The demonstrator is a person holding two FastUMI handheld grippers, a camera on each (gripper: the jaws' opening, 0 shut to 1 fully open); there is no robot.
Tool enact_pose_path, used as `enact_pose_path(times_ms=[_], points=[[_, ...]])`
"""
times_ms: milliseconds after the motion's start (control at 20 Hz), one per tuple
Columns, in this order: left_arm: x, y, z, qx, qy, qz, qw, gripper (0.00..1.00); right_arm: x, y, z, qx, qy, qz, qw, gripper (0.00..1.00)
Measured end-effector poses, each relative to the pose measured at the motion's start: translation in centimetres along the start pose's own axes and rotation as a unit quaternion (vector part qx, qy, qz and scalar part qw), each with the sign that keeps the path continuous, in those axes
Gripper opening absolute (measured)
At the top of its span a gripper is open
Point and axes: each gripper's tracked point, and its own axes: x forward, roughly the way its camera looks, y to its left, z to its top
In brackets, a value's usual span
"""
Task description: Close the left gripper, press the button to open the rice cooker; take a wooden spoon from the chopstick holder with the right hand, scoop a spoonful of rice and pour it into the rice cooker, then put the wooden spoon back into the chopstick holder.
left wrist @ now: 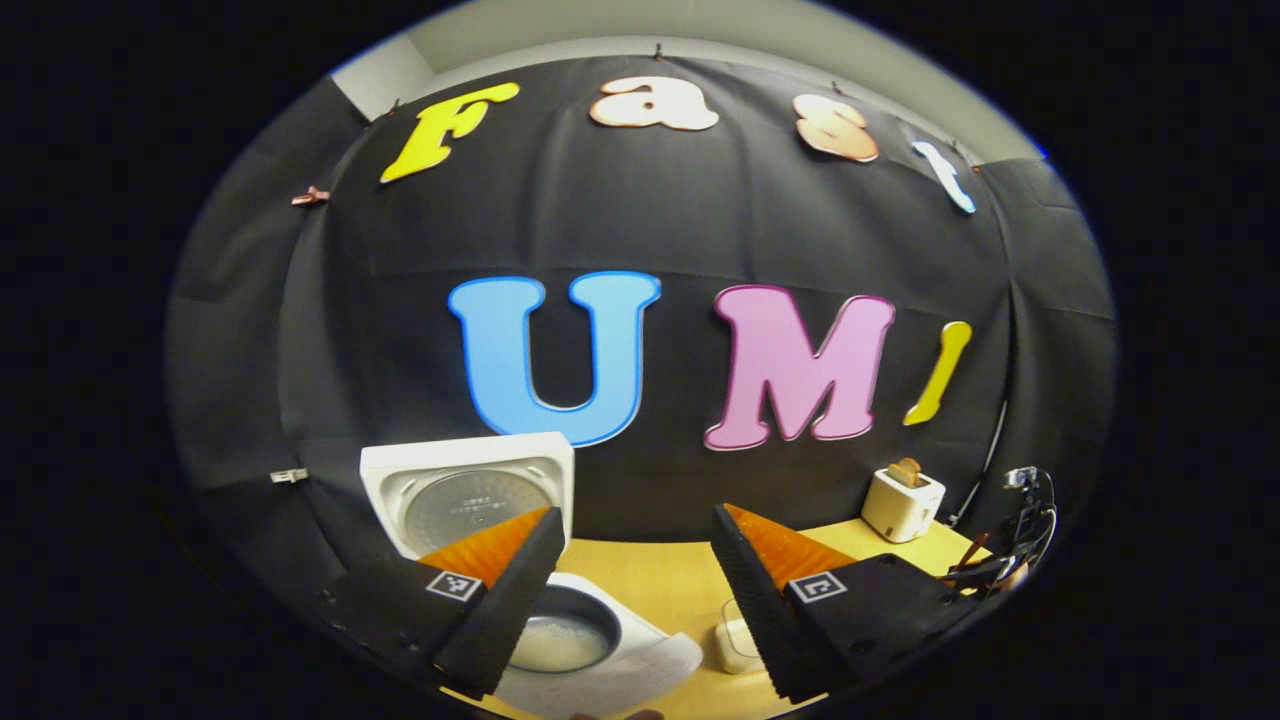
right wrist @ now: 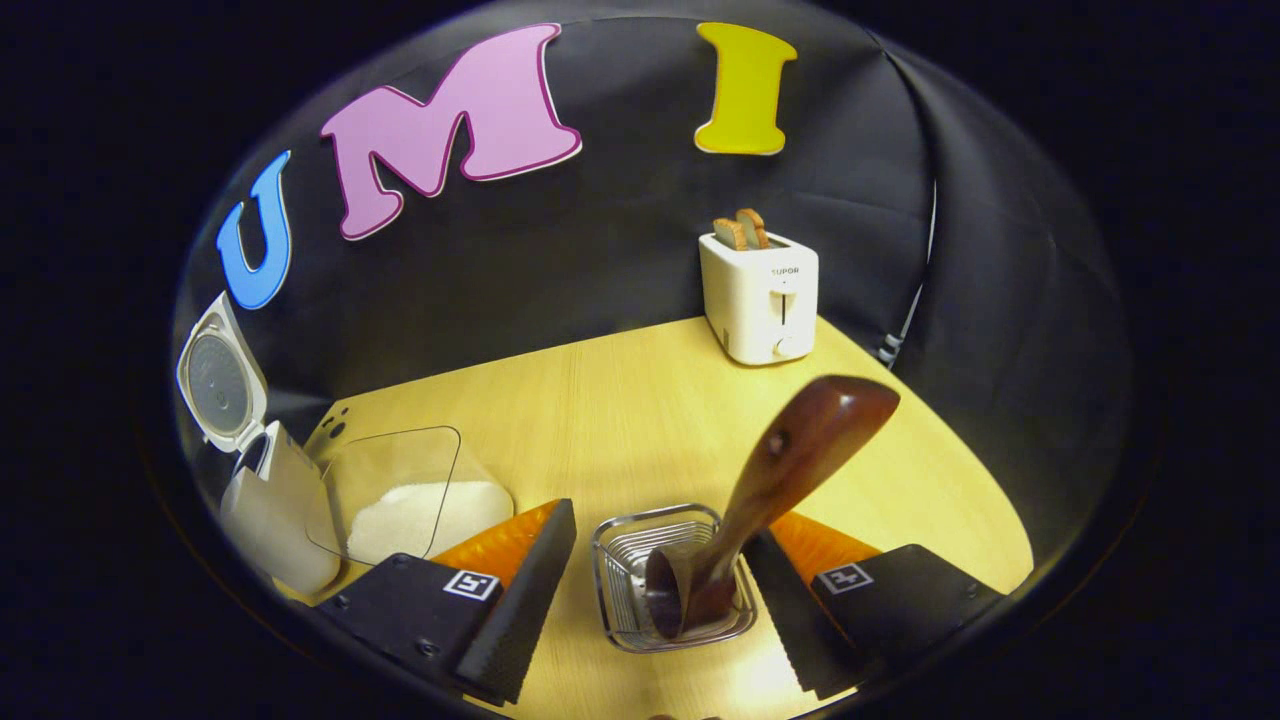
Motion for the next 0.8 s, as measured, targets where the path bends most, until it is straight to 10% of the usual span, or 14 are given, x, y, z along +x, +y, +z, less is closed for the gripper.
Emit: enact_pose_path(times_ms=[300, 800], points=[[-0.7, -3.9, 1.3, 0.027, -0.012, -0.037, 0.999, 0.96, -2.6, -3.5, 3.2, 0.016, -0.034, -0.033, 0.999, 0.99], [4.2, 6.8, 7.6, 0.038, -0.031, 0.063, 0.997, 0.96, -9.8, -5.1, 8.5, -0.005, -0.101, -0.048, 0.994, 0.99]])
